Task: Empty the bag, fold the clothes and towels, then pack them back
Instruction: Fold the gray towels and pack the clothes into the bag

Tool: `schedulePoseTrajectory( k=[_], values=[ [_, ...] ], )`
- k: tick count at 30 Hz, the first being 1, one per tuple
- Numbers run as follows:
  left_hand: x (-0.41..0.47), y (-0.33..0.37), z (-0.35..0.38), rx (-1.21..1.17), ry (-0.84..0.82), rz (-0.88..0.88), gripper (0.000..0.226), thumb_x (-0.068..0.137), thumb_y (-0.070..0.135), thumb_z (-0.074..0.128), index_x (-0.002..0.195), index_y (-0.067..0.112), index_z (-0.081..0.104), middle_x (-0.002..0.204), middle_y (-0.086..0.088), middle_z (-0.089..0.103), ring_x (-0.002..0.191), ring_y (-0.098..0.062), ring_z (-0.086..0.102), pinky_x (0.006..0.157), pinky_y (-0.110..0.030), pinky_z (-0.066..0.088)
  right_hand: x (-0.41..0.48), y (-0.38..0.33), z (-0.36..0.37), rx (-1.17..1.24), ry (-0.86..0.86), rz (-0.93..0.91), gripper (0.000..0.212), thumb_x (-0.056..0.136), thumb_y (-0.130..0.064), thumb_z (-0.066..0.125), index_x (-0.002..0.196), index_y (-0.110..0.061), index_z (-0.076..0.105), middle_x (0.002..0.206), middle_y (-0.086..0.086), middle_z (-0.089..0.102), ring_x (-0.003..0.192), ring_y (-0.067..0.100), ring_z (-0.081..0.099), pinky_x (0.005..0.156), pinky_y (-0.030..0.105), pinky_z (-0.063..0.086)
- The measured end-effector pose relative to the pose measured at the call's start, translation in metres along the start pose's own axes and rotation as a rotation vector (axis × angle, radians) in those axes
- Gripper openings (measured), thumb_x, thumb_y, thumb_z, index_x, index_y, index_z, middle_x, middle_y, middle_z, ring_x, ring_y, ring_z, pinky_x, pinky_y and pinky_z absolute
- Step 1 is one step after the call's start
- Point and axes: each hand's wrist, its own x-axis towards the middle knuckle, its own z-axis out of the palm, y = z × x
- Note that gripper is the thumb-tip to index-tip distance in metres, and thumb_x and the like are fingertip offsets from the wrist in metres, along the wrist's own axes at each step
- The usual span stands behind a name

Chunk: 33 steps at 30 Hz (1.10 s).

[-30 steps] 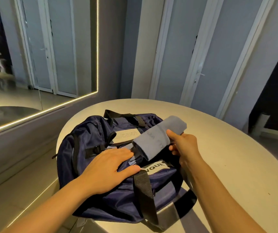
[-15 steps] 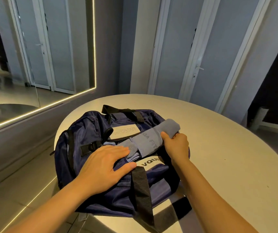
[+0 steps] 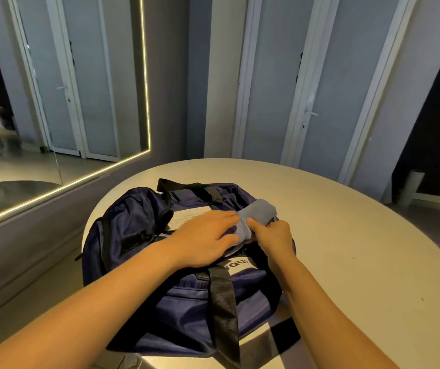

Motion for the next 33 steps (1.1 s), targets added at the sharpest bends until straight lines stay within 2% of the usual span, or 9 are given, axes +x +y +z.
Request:
schedulePoseTrajectory(
  k=[5,8,10,15,21,24,28,31,33],
  values=[
    [0.011,-0.008,0.024,0.046,-0.200,-0.003,0.059,0.109,0.047,0.034,0.156,0.012,0.032,0.163,-0.004,0.033,0.147,-0.019,0.028,0.117,-0.032,0.020,-0.004,-0.004,-0.021,-0.035,-0.158,0.001,0.034,0.086,-0.015,0.074,0.063,-0.001,0.054,0.063,0.026,0.062,0.043,0.021,0.042,0.044,0.026,0.034],
    [0.010,-0.015,0.030,0.019,-0.244,-0.018,0.065,0.108,0.052,0.030,0.164,0.021,0.015,0.171,0.005,0.009,0.155,-0.008,0.007,0.120,-0.020,0.004,0.000,0.000,-0.043,-0.163,0.006,-0.120,0.008,0.083,-0.013,0.067,0.080,-0.007,0.070,0.073,0.007,0.072,0.062,0.021,0.062,0.057,0.036,0.051],
    [0.012,-0.023,0.035,-0.025,-0.251,-0.038,0.069,0.107,0.056,0.029,0.164,0.027,0.004,0.170,0.012,-0.004,0.155,-0.002,-0.006,0.120,-0.019,-0.004,-0.001,0.002,-0.051,-0.423,0.094,-0.204,0.011,0.085,-0.024,0.067,0.092,-0.016,0.062,0.082,0.000,0.065,0.078,0.026,0.062,0.063,0.036,0.047],
    [0.014,-0.024,0.039,-0.067,-0.251,-0.047,0.062,0.109,0.052,0.026,0.163,0.029,0.006,0.169,0.015,-0.003,0.153,0.001,-0.006,0.118,-0.017,-0.006,0.011,0.011,-0.039,-0.711,0.007,-0.237,0.022,0.093,-0.035,0.063,0.091,-0.014,0.057,0.094,0.008,0.065,0.084,0.031,0.060,0.063,0.033,0.042],
    [0.017,-0.027,0.046,-0.151,-0.159,-0.075,0.082,0.094,0.045,0.007,0.152,-0.004,0.038,0.164,-0.018,0.030,0.153,-0.030,0.024,0.122,-0.029,0.004,0.030,0.004,-0.064,-0.630,0.025,-0.251,0.016,0.095,-0.019,0.059,0.080,-0.016,0.065,0.088,0.007,0.069,0.081,0.031,0.062,0.065,0.033,0.045],
    [0.018,-0.026,0.045,-0.234,-0.160,-0.075,0.059,0.110,0.041,0.020,0.152,0.007,0.044,0.161,-0.001,0.037,0.148,-0.012,0.029,0.112,-0.013,0.008,0.039,0.004,-0.075,-0.445,0.089,-0.161,0.015,0.093,-0.017,0.061,0.081,-0.010,0.068,0.085,0.008,0.069,0.085,0.033,0.065,0.068,0.036,0.049],
    [0.022,-0.031,0.045,-0.288,-0.216,-0.100,0.054,0.094,0.073,0.026,0.115,0.030,0.051,0.151,0.004,0.049,0.126,-0.002,0.041,0.110,-0.026,0.026,0.024,0.002,-0.062,-0.606,0.179,-0.197,0.020,0.097,-0.021,0.055,0.090,-0.005,0.065,0.088,0.010,0.066,0.077,0.031,0.059,0.066,0.036,0.047],
    [0.018,-0.034,0.045,-0.415,-0.193,-0.147,0.089,0.077,0.090,0.026,0.151,0.043,0.044,0.163,0.022,0.028,0.147,0.004,0.025,0.125,-0.031,0.016,0.009,-0.014,-0.051,-0.705,0.251,-0.375,0.030,0.099,-0.041,0.052,0.091,-0.012,0.056,0.087,0.003,0.059,0.075,0.026,0.054,0.062,0.034,0.041],
    [0.018,-0.033,0.045,-0.435,-0.179,-0.157,0.079,0.088,0.084,0.031,0.155,0.042,0.037,0.165,0.021,0.023,0.150,0.003,0.020,0.127,-0.032,0.013,0.006,-0.024,-0.048,-0.895,0.145,-0.329,0.036,0.097,-0.050,0.052,0.088,-0.015,0.054,0.085,0.003,0.055,0.074,0.026,0.051,0.062,0.032,0.038]
  ],
)
